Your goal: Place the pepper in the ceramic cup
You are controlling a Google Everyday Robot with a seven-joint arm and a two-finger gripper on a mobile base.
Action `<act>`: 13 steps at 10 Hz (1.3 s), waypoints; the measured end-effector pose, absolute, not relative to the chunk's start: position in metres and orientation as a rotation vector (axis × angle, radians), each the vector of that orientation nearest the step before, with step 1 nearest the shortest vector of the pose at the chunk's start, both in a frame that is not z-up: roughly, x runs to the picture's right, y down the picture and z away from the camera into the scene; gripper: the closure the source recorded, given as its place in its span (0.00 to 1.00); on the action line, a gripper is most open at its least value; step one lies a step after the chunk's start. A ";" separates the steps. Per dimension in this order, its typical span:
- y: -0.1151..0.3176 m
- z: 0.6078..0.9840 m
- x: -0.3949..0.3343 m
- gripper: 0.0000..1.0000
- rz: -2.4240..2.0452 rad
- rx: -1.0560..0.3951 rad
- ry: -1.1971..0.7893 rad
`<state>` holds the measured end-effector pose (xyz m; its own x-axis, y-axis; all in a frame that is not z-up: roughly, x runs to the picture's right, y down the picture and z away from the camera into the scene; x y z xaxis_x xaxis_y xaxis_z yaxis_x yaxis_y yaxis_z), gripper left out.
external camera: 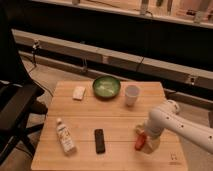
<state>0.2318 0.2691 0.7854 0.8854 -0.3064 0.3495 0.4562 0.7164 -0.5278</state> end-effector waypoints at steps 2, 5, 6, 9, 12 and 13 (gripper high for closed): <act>0.258 0.792 0.210 0.20 -0.411 -0.637 -0.229; 0.254 0.797 0.207 0.20 -0.402 -0.643 -0.216; 0.254 0.800 0.206 0.20 -0.401 -0.651 -0.216; 0.260 0.807 0.212 0.25 -0.379 -0.675 -0.213; 0.267 0.806 0.216 0.57 -0.367 -0.681 -0.202; 0.268 0.805 0.215 0.68 -0.362 -0.674 -0.198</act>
<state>0.2153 0.2682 0.8048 0.9193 -0.2617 0.2938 0.3885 0.7221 -0.5724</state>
